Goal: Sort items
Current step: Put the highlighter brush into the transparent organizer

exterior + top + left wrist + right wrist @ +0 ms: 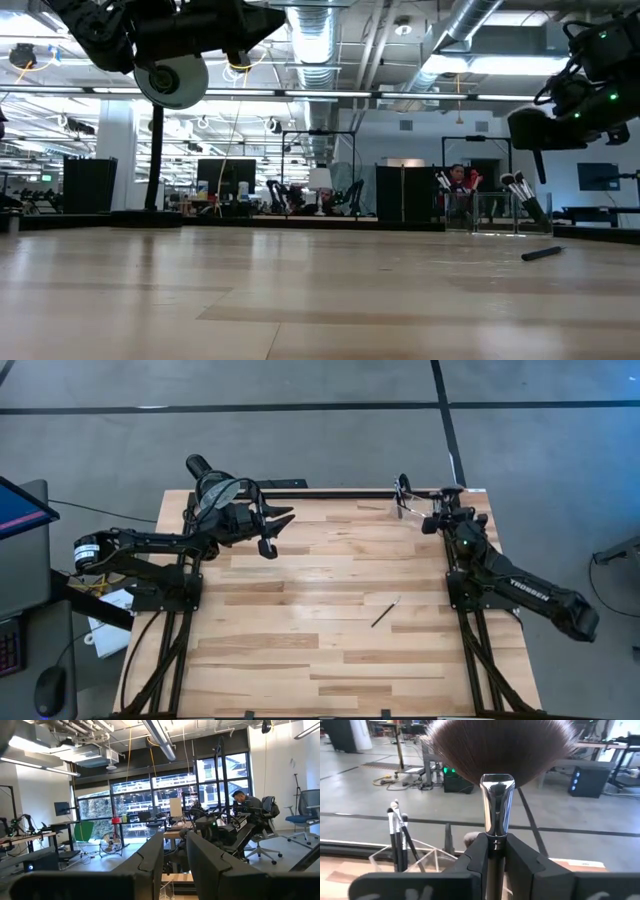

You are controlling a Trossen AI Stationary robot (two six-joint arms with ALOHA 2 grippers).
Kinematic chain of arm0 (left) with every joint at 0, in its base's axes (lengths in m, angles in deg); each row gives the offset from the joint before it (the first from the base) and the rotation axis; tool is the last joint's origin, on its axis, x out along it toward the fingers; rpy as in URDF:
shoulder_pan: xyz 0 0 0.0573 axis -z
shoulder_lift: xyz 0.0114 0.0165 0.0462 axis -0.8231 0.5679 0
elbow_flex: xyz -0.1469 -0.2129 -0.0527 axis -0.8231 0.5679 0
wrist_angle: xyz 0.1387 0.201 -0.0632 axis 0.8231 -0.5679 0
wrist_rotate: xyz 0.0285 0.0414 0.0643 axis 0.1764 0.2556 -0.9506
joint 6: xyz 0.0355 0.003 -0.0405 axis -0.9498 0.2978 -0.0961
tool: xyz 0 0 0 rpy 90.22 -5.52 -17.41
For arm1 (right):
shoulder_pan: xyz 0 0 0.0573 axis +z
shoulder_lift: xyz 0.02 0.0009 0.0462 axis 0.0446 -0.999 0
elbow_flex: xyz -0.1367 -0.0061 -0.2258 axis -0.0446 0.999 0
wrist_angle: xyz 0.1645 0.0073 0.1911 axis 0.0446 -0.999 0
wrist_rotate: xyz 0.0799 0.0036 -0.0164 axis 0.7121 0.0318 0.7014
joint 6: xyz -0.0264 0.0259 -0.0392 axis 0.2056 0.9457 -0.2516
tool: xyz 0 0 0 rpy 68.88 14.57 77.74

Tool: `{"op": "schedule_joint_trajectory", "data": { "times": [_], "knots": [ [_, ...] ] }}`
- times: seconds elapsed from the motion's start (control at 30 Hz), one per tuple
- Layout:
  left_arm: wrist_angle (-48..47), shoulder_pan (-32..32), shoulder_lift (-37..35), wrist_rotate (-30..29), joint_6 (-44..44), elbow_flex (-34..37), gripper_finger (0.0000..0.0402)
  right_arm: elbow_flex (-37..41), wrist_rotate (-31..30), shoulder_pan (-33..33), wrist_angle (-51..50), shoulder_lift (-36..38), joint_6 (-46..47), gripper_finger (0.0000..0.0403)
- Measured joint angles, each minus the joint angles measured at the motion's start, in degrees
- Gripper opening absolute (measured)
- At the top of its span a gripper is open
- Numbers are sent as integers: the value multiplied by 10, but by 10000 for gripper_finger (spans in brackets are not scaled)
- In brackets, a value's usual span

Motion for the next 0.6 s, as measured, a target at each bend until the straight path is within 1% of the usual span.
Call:
{"op": "schedule_joint_trajectory", "data": {
  "times": [0.2,0.4,0.47,0.57,0.6],
  "knots": [
    [2,0,0,0,0,0,83,0,46,-32,18,-1,0,38],
    [4,0,0,0,0,0,83,0,95,-74,31,-31,11,41],
    [5,0,0,0,0,0,83,10,112,-84,73,-47,7,41],
    [5,0,0,0,0,0,83,41,119,-93,156,-67,-9,39],
    [5,0,0,0,0,0,83,45,119,-96,162,-72,-10,40]
  ]
}}
